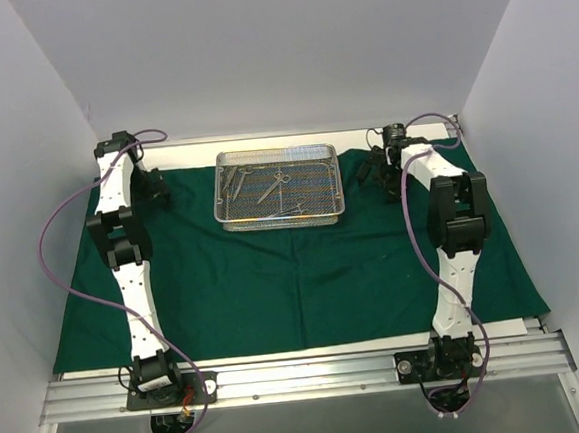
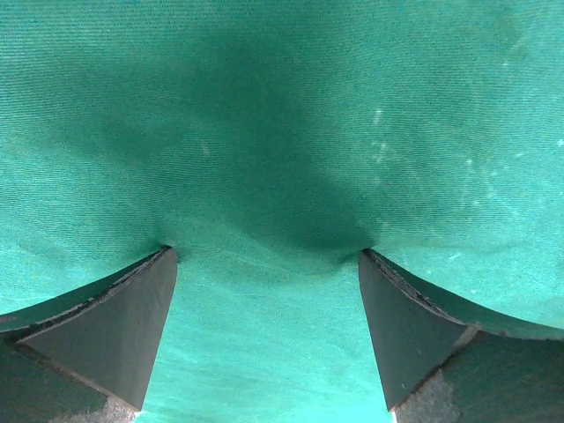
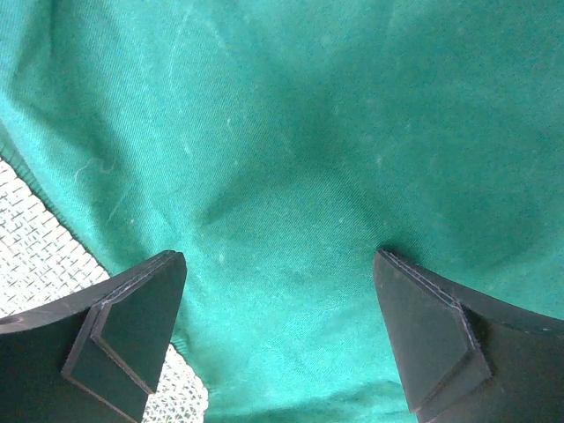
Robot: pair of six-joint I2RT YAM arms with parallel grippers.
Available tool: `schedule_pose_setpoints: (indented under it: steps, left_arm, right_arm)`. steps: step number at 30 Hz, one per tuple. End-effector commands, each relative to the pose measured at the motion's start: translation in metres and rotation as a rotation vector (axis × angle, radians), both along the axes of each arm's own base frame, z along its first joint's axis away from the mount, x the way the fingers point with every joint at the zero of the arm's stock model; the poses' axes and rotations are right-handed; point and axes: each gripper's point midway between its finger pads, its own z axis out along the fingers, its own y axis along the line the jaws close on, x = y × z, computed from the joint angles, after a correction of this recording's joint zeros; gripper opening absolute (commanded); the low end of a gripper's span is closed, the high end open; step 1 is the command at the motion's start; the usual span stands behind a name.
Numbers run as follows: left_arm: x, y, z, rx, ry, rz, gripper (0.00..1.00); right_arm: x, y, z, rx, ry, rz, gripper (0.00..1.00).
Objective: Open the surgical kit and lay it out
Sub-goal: Smooth out the surgical kit at the center of the board.
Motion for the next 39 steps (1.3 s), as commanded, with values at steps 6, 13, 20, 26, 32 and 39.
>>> schedule_pose_setpoints:
  steps: [6, 13, 20, 26, 32, 39]
  left_arm:
    - [0.010, -0.006, -0.001, 0.043, -0.044, -0.019, 0.91]
    - [0.019, -0.005, 0.046, 0.119, -0.164, 0.081, 0.93]
    - [0.024, -0.004, 0.061, 0.126, -0.184, 0.096, 0.94]
    - [0.021, -0.035, 0.054, 0.094, -0.168, 0.003, 0.95]
    - [0.035, -0.093, 0.058, 0.069, -0.225, -0.130, 0.97]
    - [0.042, -0.113, 0.048, 0.069, -0.227, -0.117, 0.94]
  right_arm:
    - [-0.062, -0.064, -0.067, -0.230, 0.373, 0.031, 0.93]
    - [0.012, -0.073, 0.019, -0.311, 0.112, 0.057, 0.93]
    - [0.038, -0.066, 0.033, -0.301, 0.047, 0.126, 0.95]
    - [0.052, -0.037, 0.028, -0.255, 0.004, 0.240, 0.95]
    - [0.071, -0.019, 0.033, -0.231, -0.057, 0.282, 0.95]
    - [0.079, 0.000, 0.031, -0.241, -0.077, 0.315, 0.95]
